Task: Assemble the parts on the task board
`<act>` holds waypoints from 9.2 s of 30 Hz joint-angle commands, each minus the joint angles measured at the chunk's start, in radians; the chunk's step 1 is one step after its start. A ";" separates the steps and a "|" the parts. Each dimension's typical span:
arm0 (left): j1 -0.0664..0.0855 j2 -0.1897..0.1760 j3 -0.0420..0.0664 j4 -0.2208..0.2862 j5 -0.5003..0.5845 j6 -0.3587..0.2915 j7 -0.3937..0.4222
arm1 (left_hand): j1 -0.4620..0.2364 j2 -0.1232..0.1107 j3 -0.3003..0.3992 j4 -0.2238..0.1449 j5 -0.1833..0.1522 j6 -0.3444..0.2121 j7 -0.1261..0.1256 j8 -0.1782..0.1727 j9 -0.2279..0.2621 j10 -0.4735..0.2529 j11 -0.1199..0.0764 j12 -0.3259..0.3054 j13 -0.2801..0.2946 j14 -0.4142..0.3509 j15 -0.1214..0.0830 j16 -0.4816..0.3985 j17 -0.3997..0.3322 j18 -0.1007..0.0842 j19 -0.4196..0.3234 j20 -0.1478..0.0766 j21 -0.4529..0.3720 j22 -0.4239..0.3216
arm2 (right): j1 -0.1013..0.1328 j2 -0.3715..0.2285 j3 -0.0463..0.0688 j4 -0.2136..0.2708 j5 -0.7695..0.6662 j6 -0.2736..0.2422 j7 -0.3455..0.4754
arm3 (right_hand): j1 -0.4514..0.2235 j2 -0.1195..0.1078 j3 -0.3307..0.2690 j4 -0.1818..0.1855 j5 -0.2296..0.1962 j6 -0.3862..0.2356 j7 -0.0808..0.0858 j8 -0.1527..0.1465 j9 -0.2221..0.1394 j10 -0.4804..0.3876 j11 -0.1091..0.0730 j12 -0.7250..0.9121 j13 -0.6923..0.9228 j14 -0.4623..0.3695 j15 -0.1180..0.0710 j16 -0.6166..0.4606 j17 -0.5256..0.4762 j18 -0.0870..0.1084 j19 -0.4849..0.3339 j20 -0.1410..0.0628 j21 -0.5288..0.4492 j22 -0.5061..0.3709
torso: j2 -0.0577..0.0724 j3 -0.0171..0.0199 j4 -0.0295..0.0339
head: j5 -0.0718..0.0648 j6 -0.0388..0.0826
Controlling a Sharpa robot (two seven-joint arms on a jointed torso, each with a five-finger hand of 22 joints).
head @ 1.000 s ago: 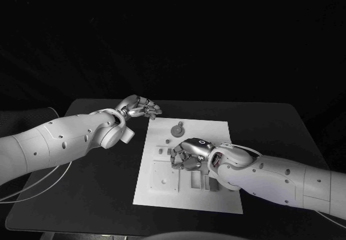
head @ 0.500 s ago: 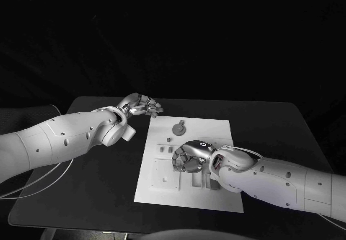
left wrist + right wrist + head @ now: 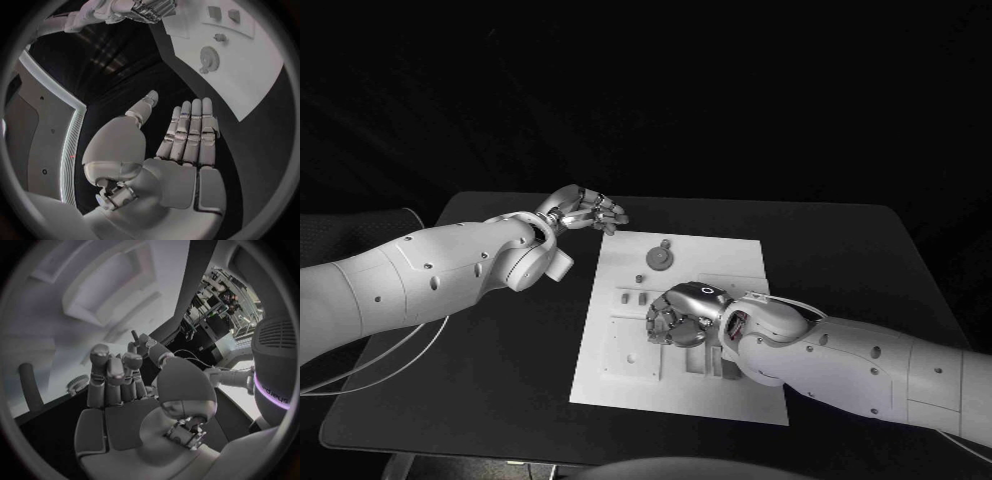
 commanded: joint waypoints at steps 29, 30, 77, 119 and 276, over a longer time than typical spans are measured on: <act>0.001 0.002 0.001 0.002 0.004 0.003 0.006 | 0.010 -0.001 -0.007 -0.001 -0.004 -0.003 -0.001 -0.004 -0.002 0.001 0.003 -0.008 -0.003 -0.006 0.000 -0.007 0.003 0.009 -0.007 0.001 -0.003 0.000 | -0.005 0.015 0.000 -0.022 -0.022 0.015 -0.007 | -0.010 0.002 0.009 0.000 0.003 0.037 0.034 0.001 0.001 0.005 0.002 -0.006 0.003 0.003 -0.006 -0.003 0.000 0.037 0.002 -0.007 0.000 0.009 | 0.000 0.0003 -0.0001 | 0.005 0.002; 0.001 0.002 0.001 0.002 0.004 0.004 0.005 | 0.010 -0.001 -0.007 -0.001 -0.004 -0.003 -0.001 -0.004 -0.002 0.001 0.003 -0.008 -0.003 -0.006 0.000 -0.007 0.003 0.009 -0.007 0.001 -0.003 0.000 | -0.005 0.016 0.000 -0.023 -0.022 0.015 -0.007 | -0.010 0.002 0.009 0.000 0.003 0.037 0.034 0.001 0.001 0.005 0.002 -0.006 0.003 0.003 -0.006 -0.003 0.000 0.037 0.002 -0.007 0.000 0.009 | 0.000 0.0003 -0.0001 | 0.005 0.002; 0.001 0.001 0.001 0.002 0.004 0.008 -0.001 | 0.012 -0.002 -0.007 -0.001 -0.004 -0.006 -0.002 -0.007 -0.003 -0.001 0.005 -0.013 -0.006 -0.008 0.002 -0.011 0.006 0.010 -0.009 0.002 -0.005 0.001 | -0.005 0.019 -0.005 -0.025 -0.018 0.054 -0.032 | -0.003 -0.063 0.001 -0.002 0.002 -0.101 0.082 -0.083 -0.031 -0.025 0.047 -0.010 0.018 -0.014 0.032 -0.007 0.004 0.037 -0.007 -0.006 -0.009 0.007 | 0.000 0.0000 -0.0003 | 0.003 -0.004; 0.001 -0.007 0.001 -0.002 0.004 0.006 0.006 | 0.015 -0.001 -0.006 -0.001 -0.003 -0.002 -0.002 -0.004 -0.003 0.002 0.005 -0.016 -0.007 -0.010 0.003 -0.013 0.010 0.011 -0.011 0.004 -0.006 0.003 | 0.075 -0.253 0.086 0.177 0.193 -0.032 -0.003 | -0.005 -0.081 -0.010 0.004 0.002 -0.146 0.106 -0.104 -0.047 -0.042 0.071 0.006 0.029 -0.017 0.057 0.003 0.011 0.037 -0.002 0.000 -0.007 0.008 | 0.000 0.0015 -0.0016 | -0.028 0.019; 0.000 -0.014 0.000 -0.041 0.004 0.015 0.006 | 0.016 0.002 -0.008 -0.001 -0.003 0.000 0.001 -0.003 -0.004 0.007 0.004 -0.020 -0.010 -0.010 0.003 -0.018 0.016 0.012 -0.012 0.005 -0.005 0.009 | -0.029 -0.267 0.082 0.075 0.099 -0.147 0.075 | 0.052 0.048 0.004 -0.006 0.003 0.058 0.031 0.002 -0.022 -0.005 -0.001 -0.012 0.017 -0.003 -0.007 0.003 0.009 0.037 -0.007 -0.010 0.006 0.016 | 0.000 0.0001 -0.0004 | -0.032 0.005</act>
